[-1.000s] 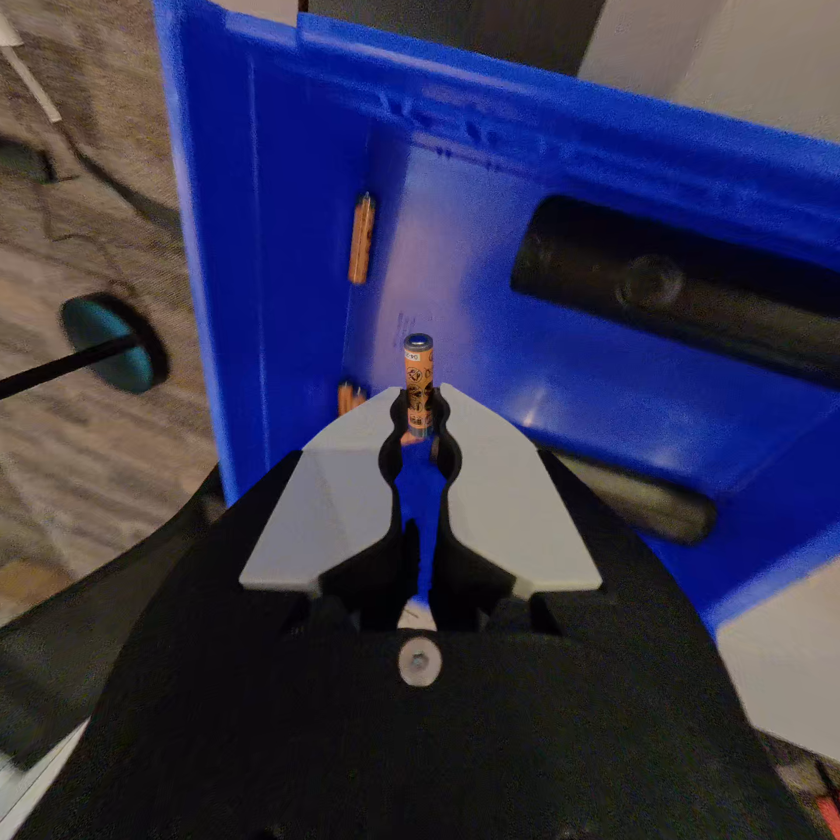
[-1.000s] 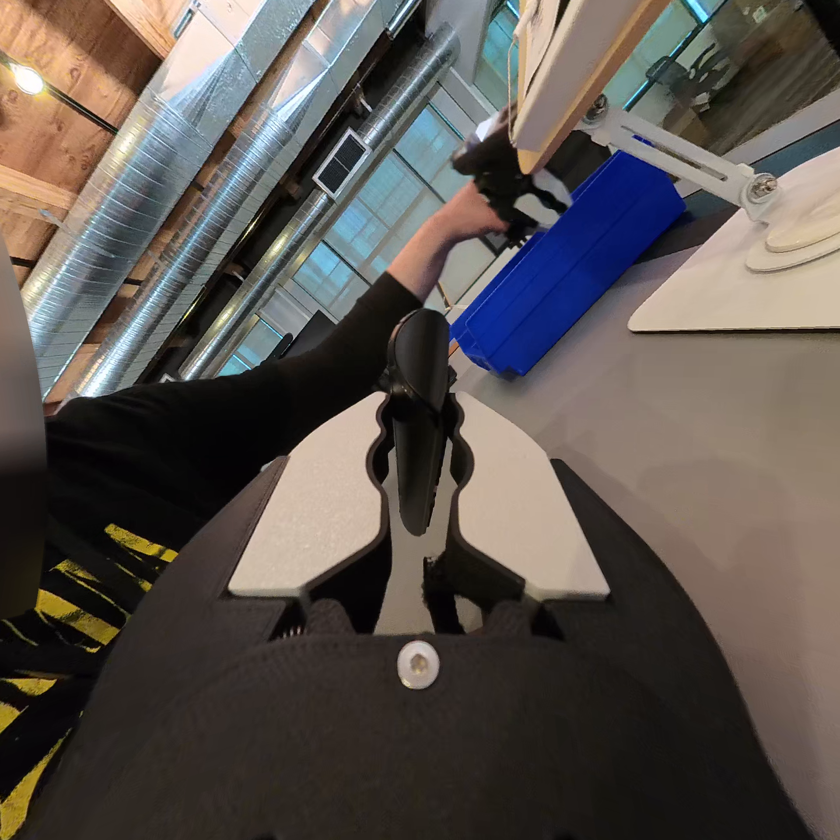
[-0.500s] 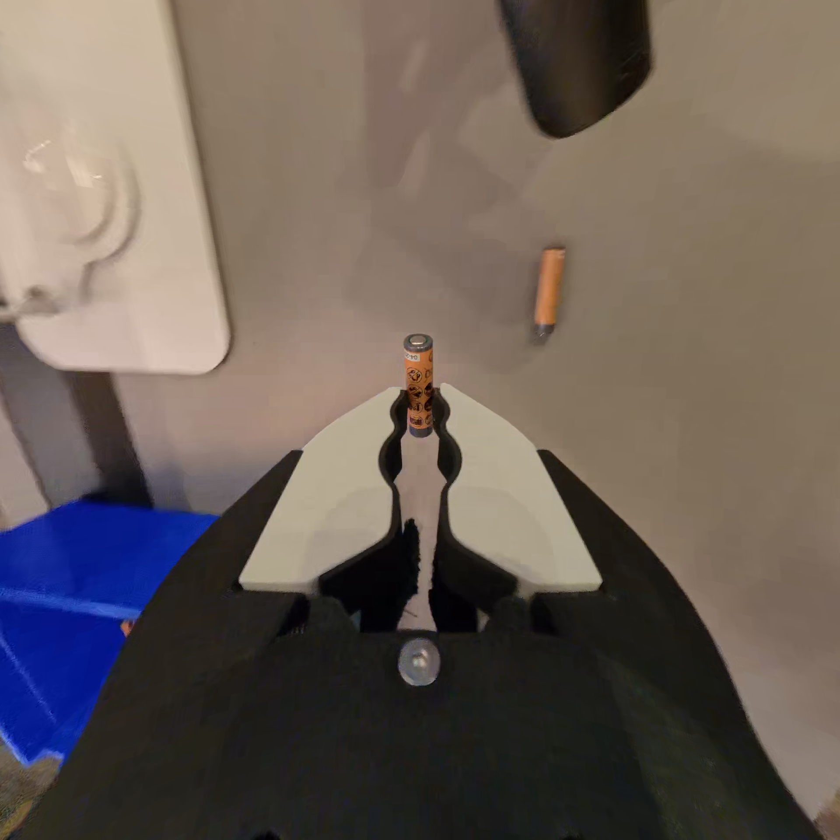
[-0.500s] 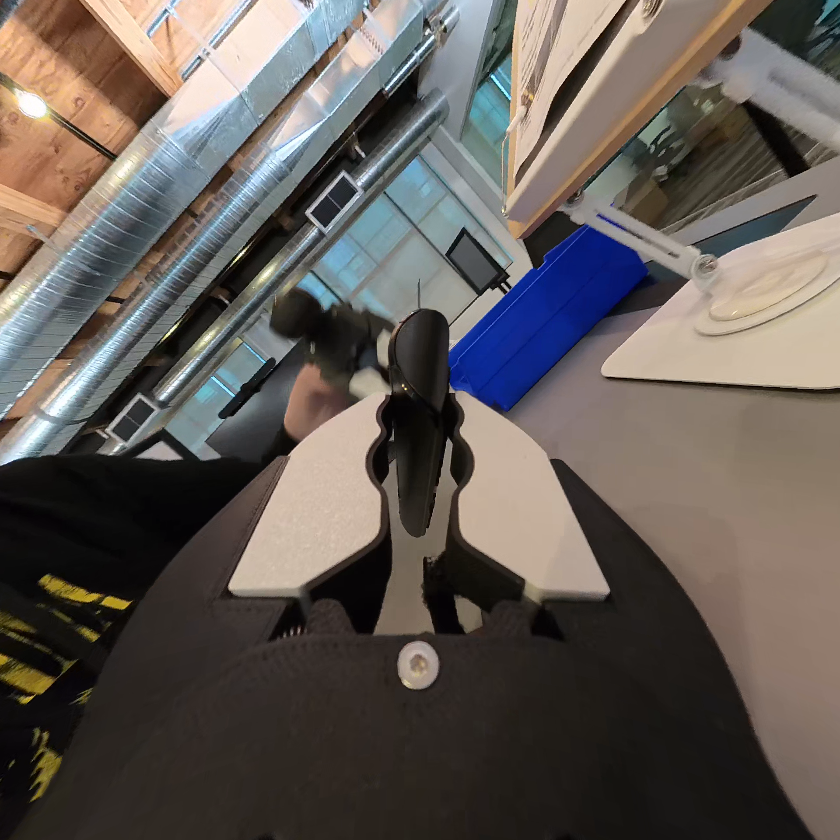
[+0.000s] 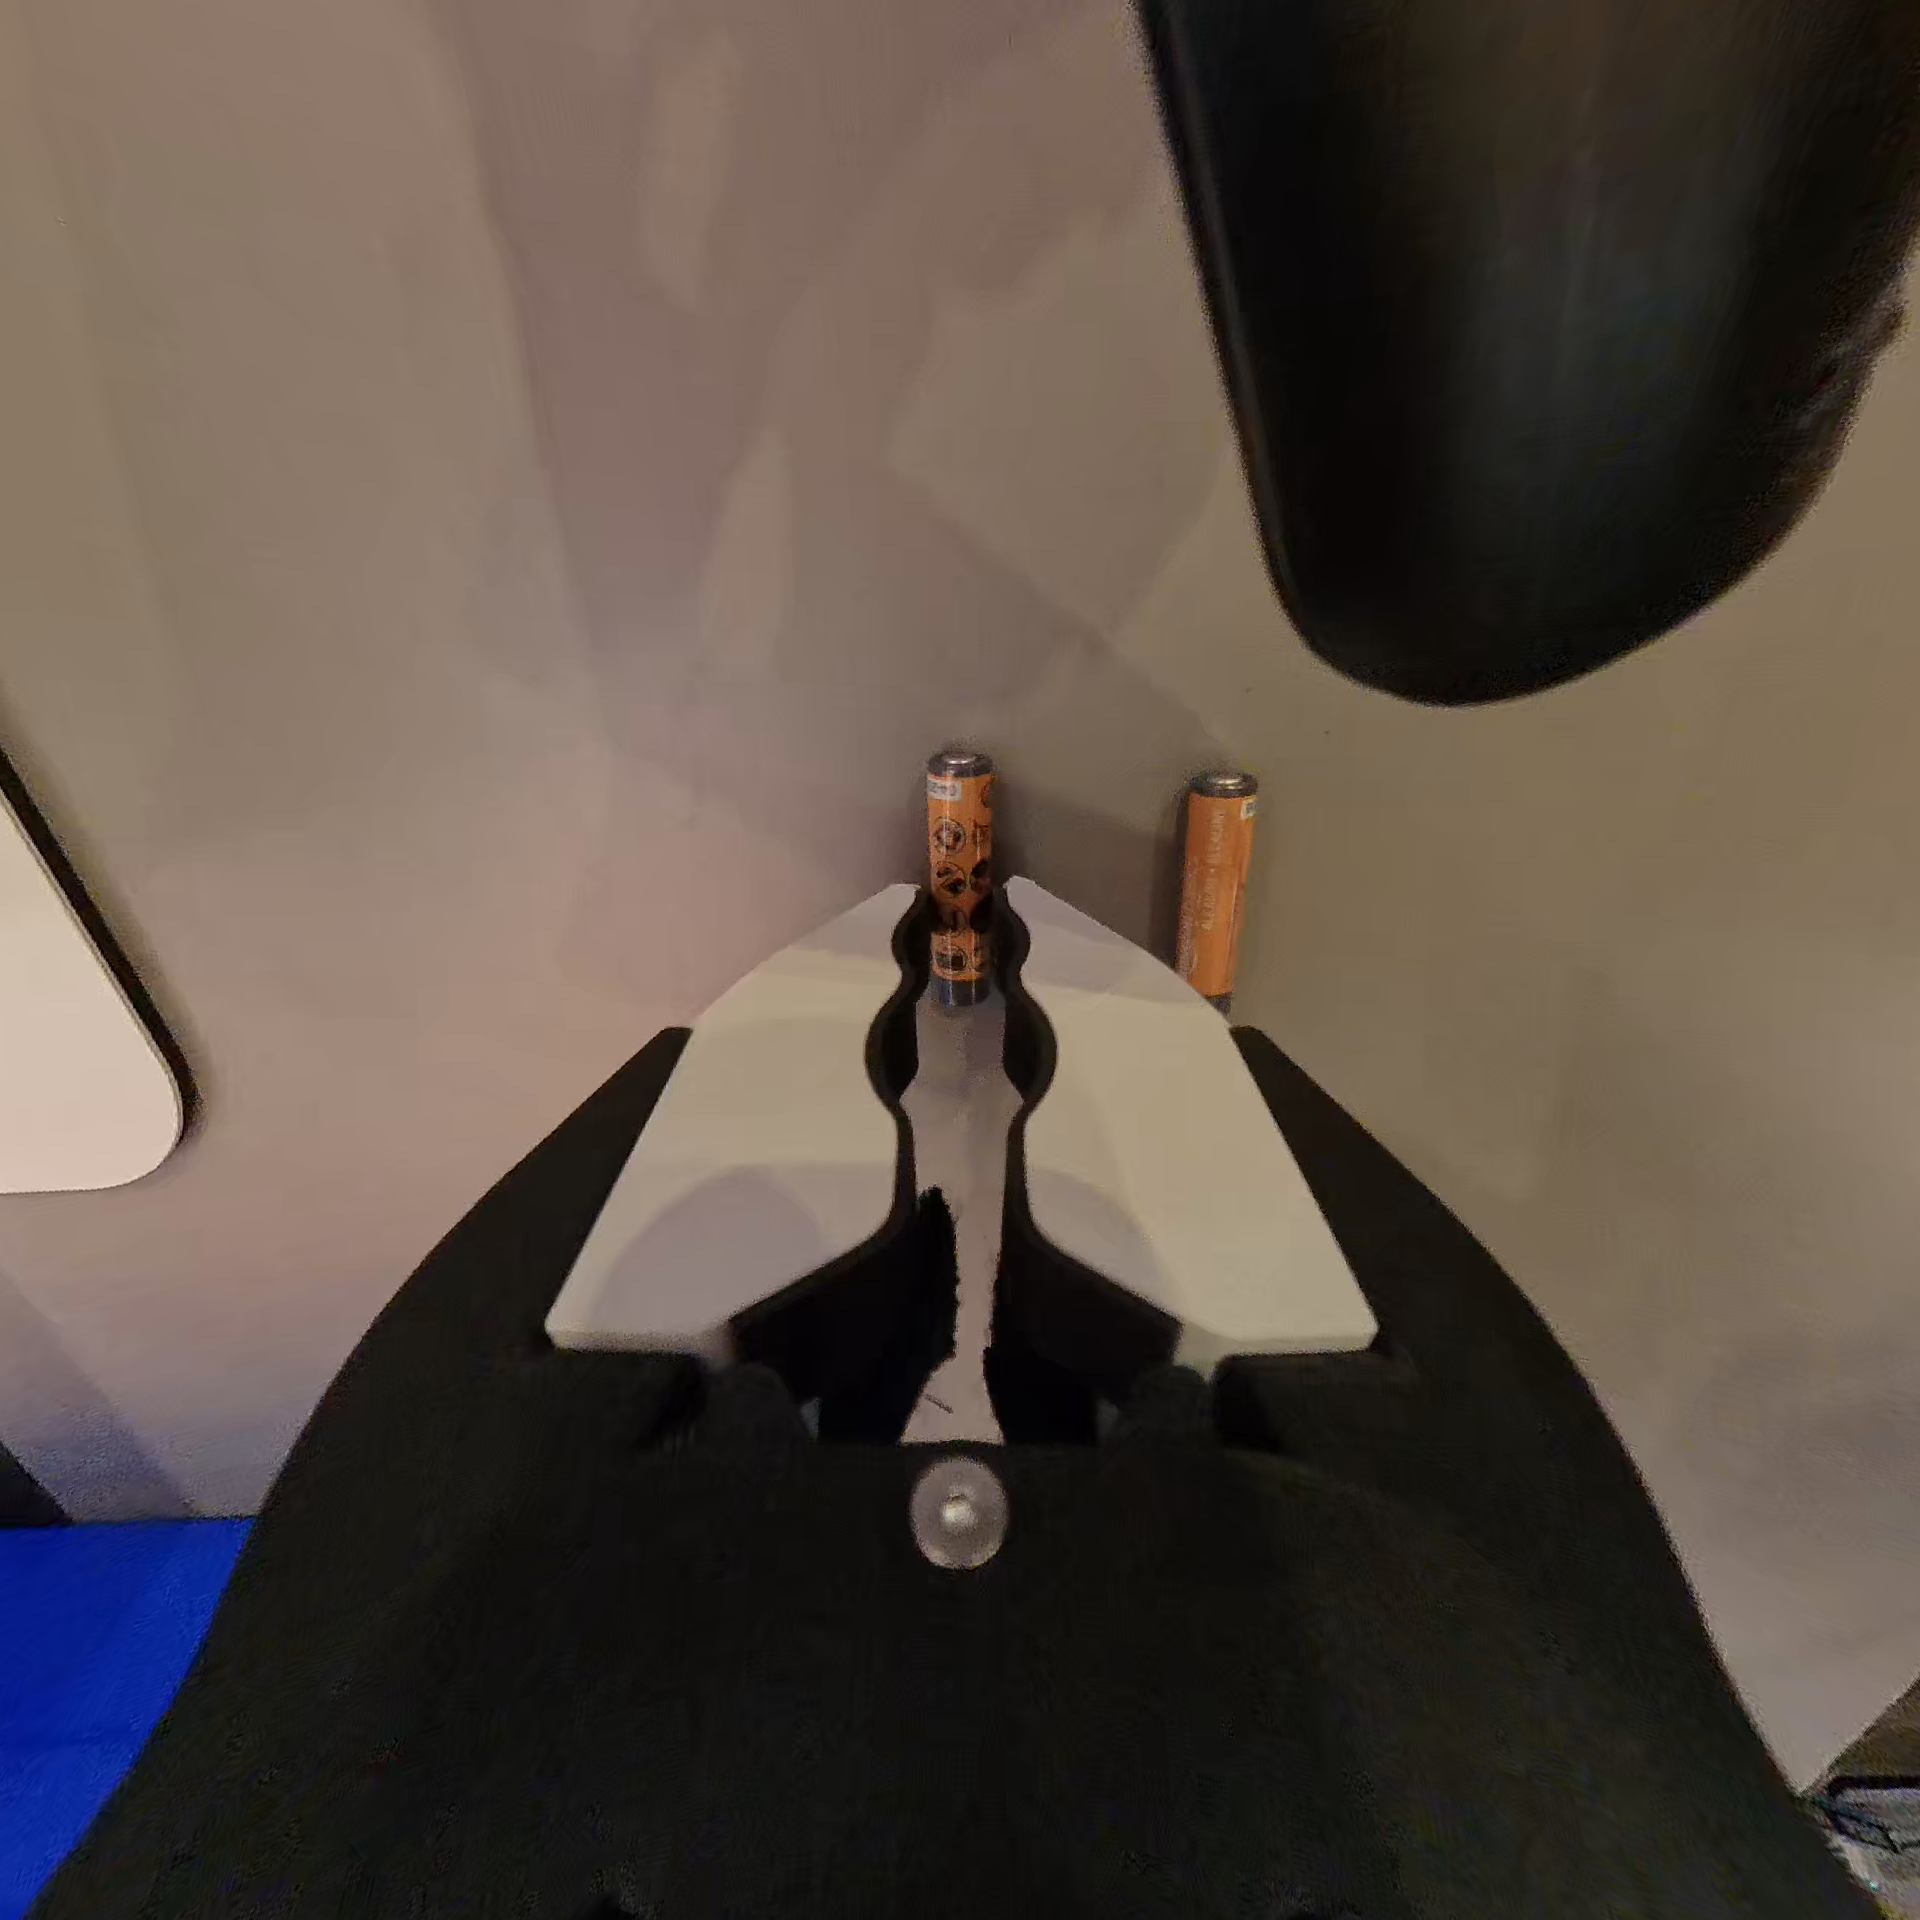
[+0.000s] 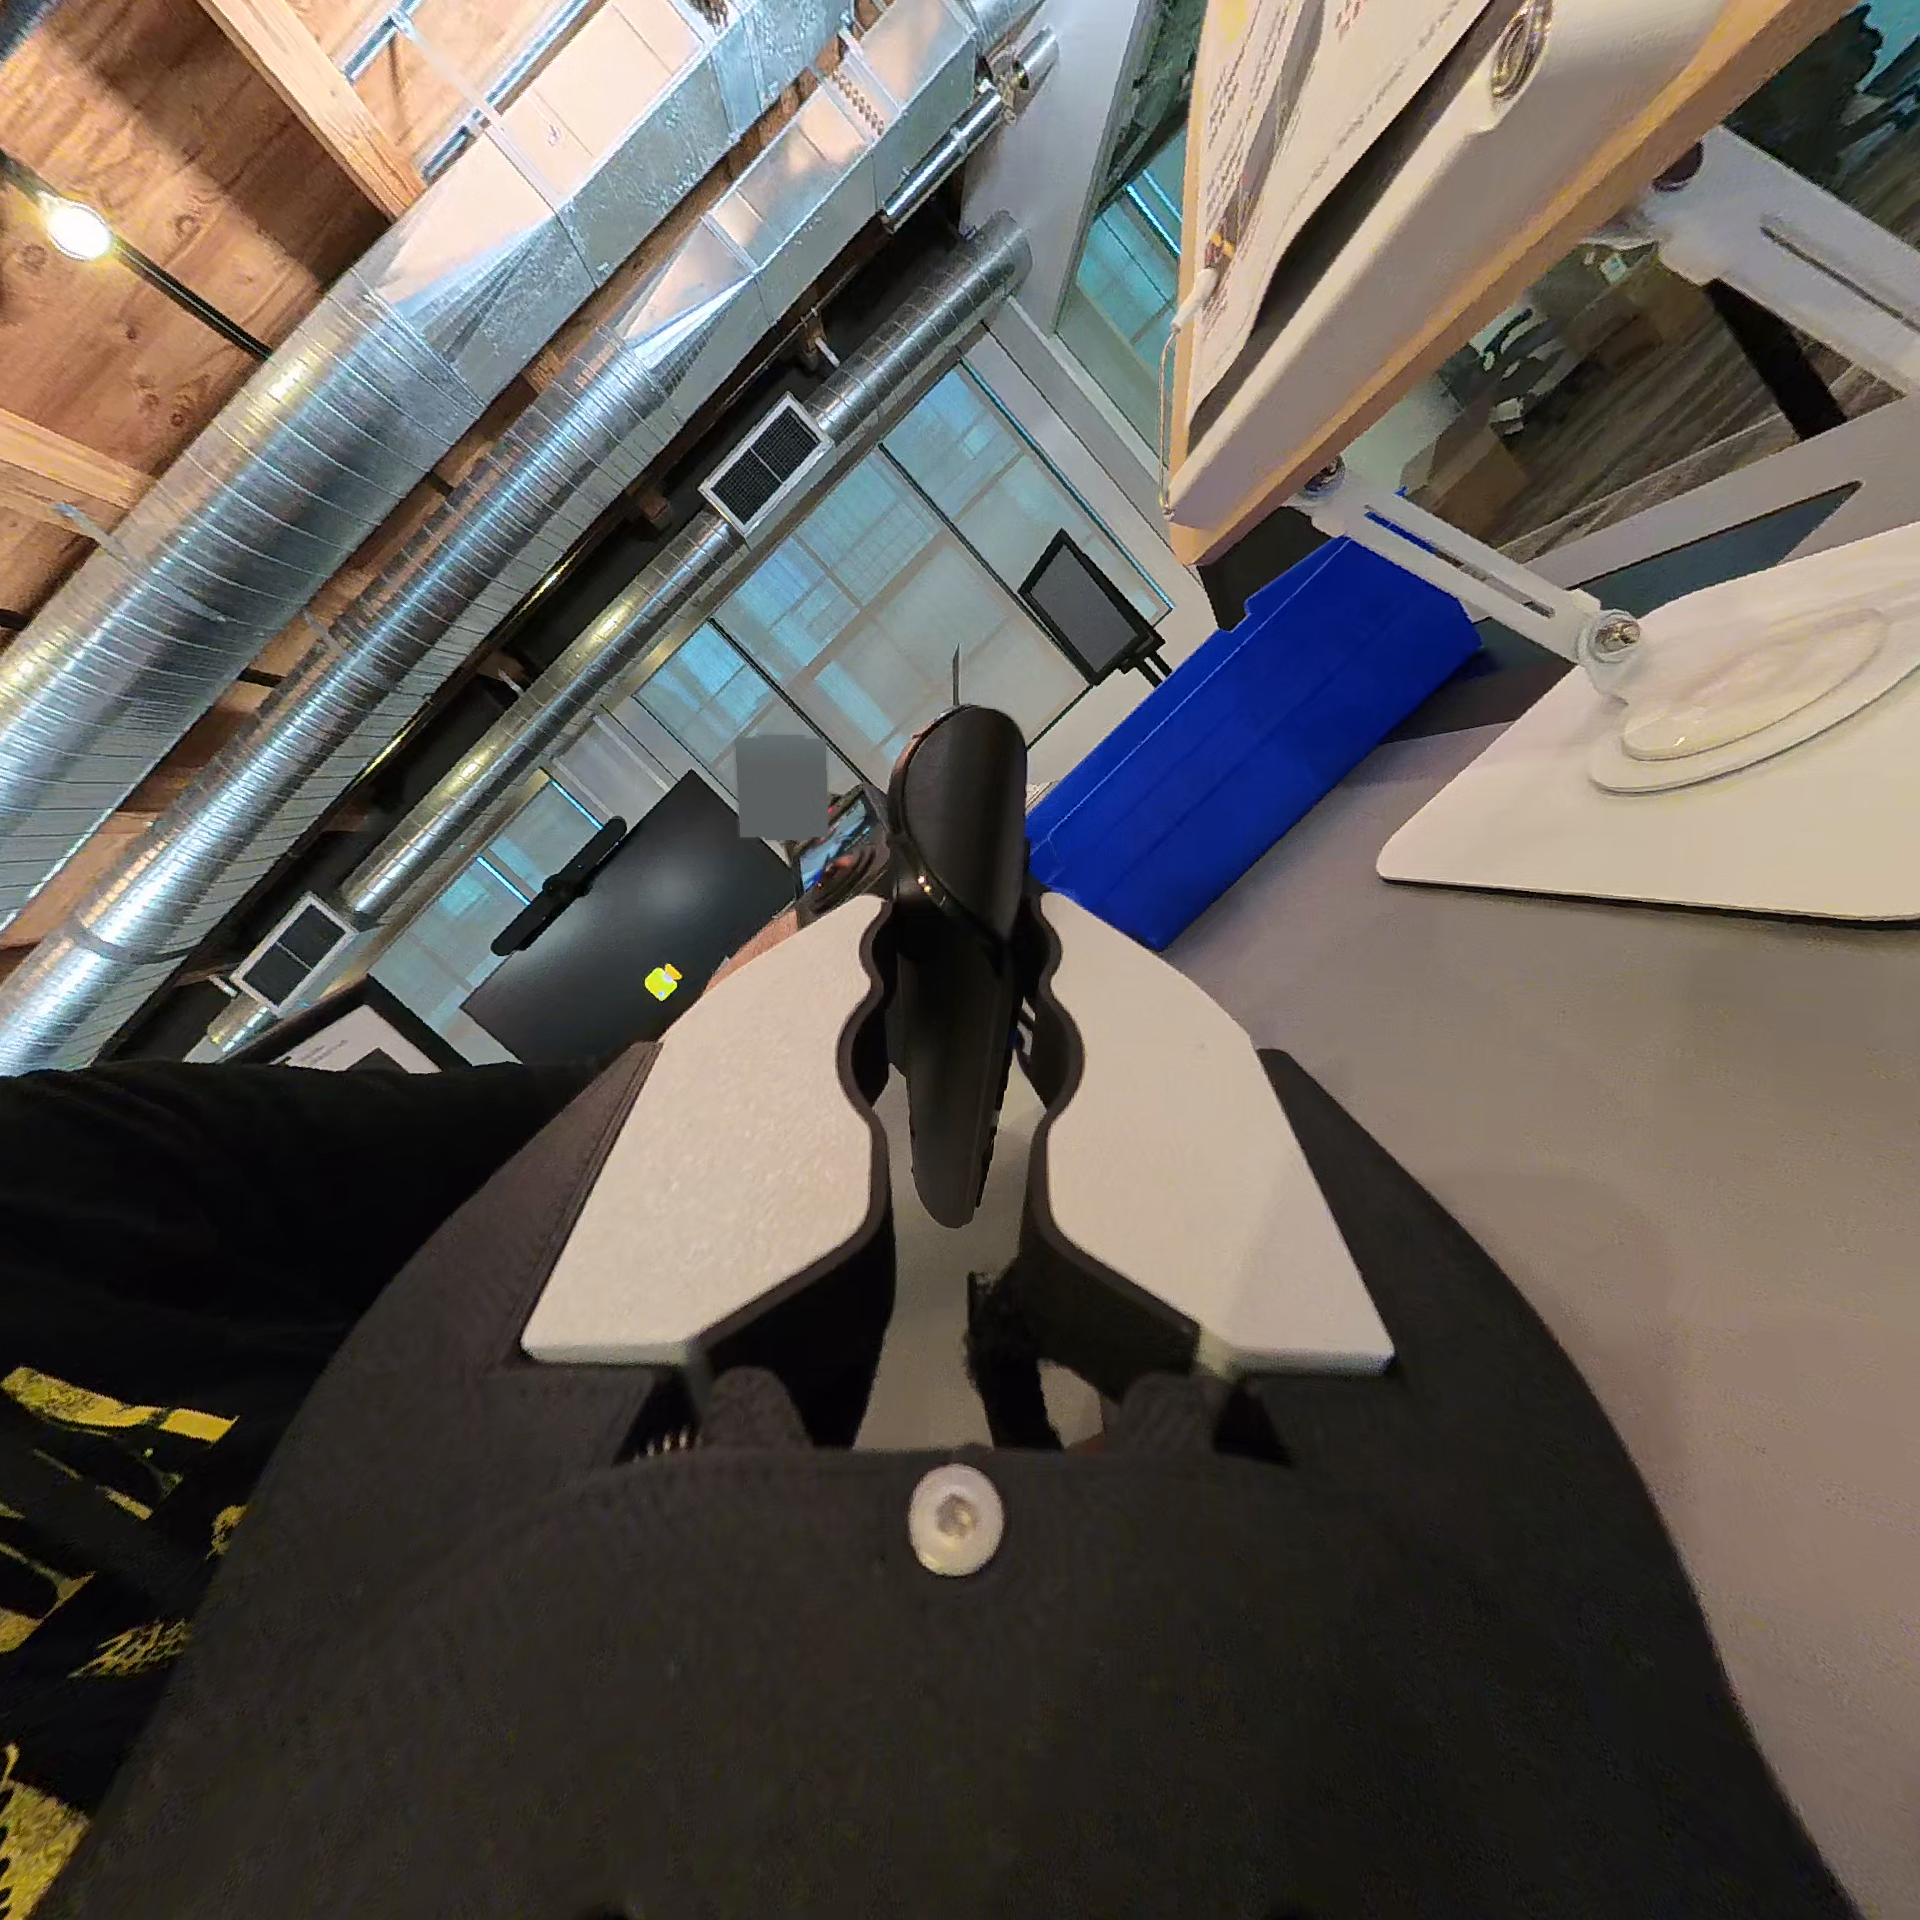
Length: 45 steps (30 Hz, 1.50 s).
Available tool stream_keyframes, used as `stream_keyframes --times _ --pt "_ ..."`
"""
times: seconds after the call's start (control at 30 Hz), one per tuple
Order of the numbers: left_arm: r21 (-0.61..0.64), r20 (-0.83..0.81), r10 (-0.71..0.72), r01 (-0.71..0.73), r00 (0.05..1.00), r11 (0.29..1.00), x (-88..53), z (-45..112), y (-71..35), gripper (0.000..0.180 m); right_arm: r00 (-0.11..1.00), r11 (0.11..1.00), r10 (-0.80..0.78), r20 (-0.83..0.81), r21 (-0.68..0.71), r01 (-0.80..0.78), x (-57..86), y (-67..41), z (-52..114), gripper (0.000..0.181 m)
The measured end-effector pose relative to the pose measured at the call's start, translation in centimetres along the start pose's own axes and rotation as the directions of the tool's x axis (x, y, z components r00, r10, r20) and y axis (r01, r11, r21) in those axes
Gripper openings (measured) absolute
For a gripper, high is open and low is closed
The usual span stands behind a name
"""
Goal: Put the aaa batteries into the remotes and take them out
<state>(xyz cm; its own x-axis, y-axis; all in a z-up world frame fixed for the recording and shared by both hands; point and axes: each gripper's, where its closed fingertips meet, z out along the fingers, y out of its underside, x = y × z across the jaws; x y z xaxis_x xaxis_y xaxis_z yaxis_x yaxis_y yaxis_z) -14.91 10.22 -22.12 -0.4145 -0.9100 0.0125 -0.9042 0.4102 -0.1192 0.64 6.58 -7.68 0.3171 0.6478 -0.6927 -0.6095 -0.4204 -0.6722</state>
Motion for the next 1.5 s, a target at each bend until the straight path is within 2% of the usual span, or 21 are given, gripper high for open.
stream_keyframes --times 0.23,0.4,0.47,0.53,0.63,0.67,0.73,0.83,1.0,1.07,1.13,1.2,1.37,1.43,1.5 --pt "-0.011 -0.028 0.017 -0.017 0.999 1.000 0.2 -0.2 0.3 0.025 1.000 1.000 -0.001 0.008 0.003 0.001 -0.3 -0.1 0.0 0.022" --pt "0.109 0.012 0.018 -0.019 1.000 0.994 -0.1 -1.8 -0.3 0.034 1.000 1.000 0.006 0.017 0.023 -0.006 -0.4 -0.4 -0.1 0.022" --pt "0.223 0.067 0.013 -0.028 0.998 0.974 -0.3 -3.2 -0.9 0.041 0.999 0.998 0.022 0.037 0.050 -0.024 -0.7 -0.7 -0.2 0.022" --pt "0.402 0.118 -0.024 -0.026 0.993 0.915 -0.1 -5.0 -2.4 0.054 0.996 0.994 0.053 0.077 0.091 -0.060 -1.1 -1.2 -0.3 0.022" --pt "0.664 0.216 -0.090 -0.079 0.972 0.743 0.9 -7.9 -5.3 0.080 0.992 0.989 0.069 0.107 0.122 -0.082 -1.5 -1.5 -0.2 0.022" --pt "0.712 0.278 -0.112 -0.127 0.954 0.691 1.1 -8.6 -6.0 0.085 0.991 0.987 0.076 0.111 0.136 -0.091 -1.6 -1.7 -0.3 0.022" --pt "0.765 0.383 -0.152 -0.221 0.911 0.605 1.7 -9.6 -7.2 0.083 0.988 0.979 0.090 0.127 0.172 -0.111 -1.6 -2.1 -0.5 0.022" --pt "0.808 0.458 -0.231 -0.293 0.858 0.511 2.1 -10.6 -9.1 0.082 0.981 0.966 0.117 0.153 0.210 -0.148 -1.6 -2.5 -0.8 0.022" --pt "0.805 0.558 -0.359 -0.384 0.748 0.452 1.2 -12.4 -10.8 0.078 0.974 0.958 0.150 0.168 0.218 -0.185 -1.4 -2.3 -0.6 0.023" --pt "0.800 0.576 -0.359 -0.417 0.734 0.432 1.3 -12.7 -11.1 0.063 0.970 0.955 0.161 0.184 0.219 -0.200 -1.5 -2.2 -0.5 0.022" --pt "0.789 0.599 -0.366 -0.448 0.713 0.420 1.3 -13.1 -11.2 0.060 0.962 0.947 0.179 0.208 0.228 -0.226 -1.6 -2.3 -0.4 0.022" --pt "0.796 0.596 -0.379 -0.460 0.708 0.394 1.3 -13.4 -11.2 0.062 0.955 0.940 0.194 0.223 0.238 -0.247 -1.6 -2.3 -0.4 0.022" --pt "0.837 0.545 -0.408 -0.500 0.732 0.222 2.1 -15.0 -11.7 0.078 0.928 0.918 0.227 0.297 0.253 -0.305 -2.4 -2.5 -0.3 0.022" --pt "0.831 0.549 -0.418 -0.526 0.724 0.181 2.4 -15.6 -12.1 0.077 0.914 0.909 0.243 0.327 0.253 -0.332 -2.7 -2.4 0.0 0.022" --pt "0.818 0.566 -0.405 -0.549 0.718 0.169 2.9 -16.0 -12.8 0.071 0.901 0.905 0.260 0.346 0.237 -0.352 -3.0 -2.1 0.4 0.022"
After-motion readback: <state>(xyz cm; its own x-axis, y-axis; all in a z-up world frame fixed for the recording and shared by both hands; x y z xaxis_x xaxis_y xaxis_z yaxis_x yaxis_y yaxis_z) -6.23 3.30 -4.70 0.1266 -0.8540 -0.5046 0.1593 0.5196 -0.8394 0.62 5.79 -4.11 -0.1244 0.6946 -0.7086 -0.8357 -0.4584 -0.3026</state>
